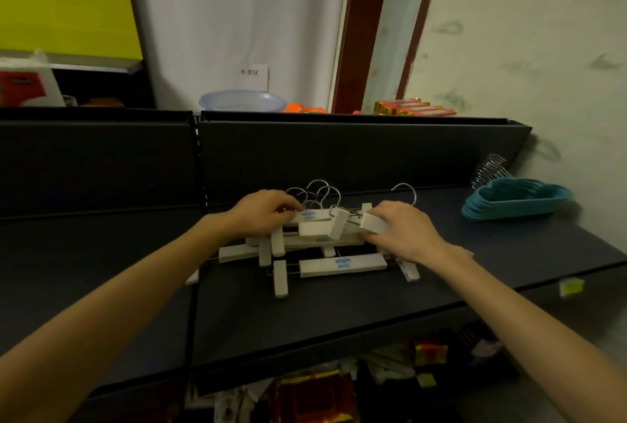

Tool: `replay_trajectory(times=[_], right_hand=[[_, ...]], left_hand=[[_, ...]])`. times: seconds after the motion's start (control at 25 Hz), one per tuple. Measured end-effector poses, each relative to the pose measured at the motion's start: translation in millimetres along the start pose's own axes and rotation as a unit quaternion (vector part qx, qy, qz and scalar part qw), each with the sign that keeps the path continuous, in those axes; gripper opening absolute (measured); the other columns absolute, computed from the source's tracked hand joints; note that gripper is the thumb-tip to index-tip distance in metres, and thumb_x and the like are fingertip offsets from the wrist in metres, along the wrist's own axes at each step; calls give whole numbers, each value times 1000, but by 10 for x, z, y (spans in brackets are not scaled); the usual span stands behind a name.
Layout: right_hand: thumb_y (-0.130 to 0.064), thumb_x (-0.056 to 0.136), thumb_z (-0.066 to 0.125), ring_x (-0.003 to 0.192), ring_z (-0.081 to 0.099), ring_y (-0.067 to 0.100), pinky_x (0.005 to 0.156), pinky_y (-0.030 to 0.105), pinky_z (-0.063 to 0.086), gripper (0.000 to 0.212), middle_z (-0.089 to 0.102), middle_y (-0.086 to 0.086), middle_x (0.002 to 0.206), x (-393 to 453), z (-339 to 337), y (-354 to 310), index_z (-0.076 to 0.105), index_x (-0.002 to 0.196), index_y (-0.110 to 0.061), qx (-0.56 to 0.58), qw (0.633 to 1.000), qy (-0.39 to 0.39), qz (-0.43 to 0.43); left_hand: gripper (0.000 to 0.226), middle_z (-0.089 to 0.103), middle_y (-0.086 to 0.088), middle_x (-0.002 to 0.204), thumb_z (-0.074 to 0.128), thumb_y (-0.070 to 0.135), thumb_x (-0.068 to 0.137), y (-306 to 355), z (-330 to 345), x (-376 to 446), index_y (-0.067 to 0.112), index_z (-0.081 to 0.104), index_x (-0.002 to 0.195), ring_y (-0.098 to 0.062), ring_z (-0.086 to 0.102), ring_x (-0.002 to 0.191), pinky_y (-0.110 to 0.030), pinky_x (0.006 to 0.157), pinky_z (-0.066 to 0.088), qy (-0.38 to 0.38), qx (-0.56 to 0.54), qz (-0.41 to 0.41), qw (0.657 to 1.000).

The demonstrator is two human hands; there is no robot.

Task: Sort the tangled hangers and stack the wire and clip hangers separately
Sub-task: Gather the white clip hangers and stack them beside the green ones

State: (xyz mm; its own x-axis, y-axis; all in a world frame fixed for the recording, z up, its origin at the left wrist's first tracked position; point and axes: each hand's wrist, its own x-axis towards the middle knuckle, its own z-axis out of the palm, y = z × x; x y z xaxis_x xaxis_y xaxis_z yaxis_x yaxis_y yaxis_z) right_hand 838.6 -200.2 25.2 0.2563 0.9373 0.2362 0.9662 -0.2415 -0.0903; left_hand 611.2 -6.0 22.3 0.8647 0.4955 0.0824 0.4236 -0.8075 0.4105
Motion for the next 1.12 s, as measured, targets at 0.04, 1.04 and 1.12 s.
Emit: replay_trajectory(times=[0.04, 1.04, 1.12], right_hand=[[-55, 87, 66, 104, 56, 13, 72, 33, 44, 38, 61, -10, 109, 41, 28, 29, 68, 117, -31, 4, 1000, -4, -5], [-46, 86, 74, 83, 63, 0, 69, 22, 50, 22, 69, -18, 91, 17, 244, -9, 72, 105, -33, 257, 959, 115, 37], [-42, 88, 73, 83, 64, 2, 71, 28, 53, 20, 71, -15, 90, 54, 316, 38, 74, 106, -33, 232, 967, 65, 77]], left_hand=[[32, 58, 5, 130, 52, 29, 102, 3, 49, 23, 27, 59, 133, -11, 57, 115, -32, 96, 49, 38, 36, -4, 999], [129, 2, -5, 168, 48, 99, 57, -274, -56, -837, 29, 10, 158, -24, 4, 155, -49, 125, -1, -5, 287, -35, 957], [142, -16, -6, 167, 45, 103, 50, -26, 53, -674, 27, -5, 159, -27, -12, 154, -50, 123, -8, -11, 289, -17, 957]])
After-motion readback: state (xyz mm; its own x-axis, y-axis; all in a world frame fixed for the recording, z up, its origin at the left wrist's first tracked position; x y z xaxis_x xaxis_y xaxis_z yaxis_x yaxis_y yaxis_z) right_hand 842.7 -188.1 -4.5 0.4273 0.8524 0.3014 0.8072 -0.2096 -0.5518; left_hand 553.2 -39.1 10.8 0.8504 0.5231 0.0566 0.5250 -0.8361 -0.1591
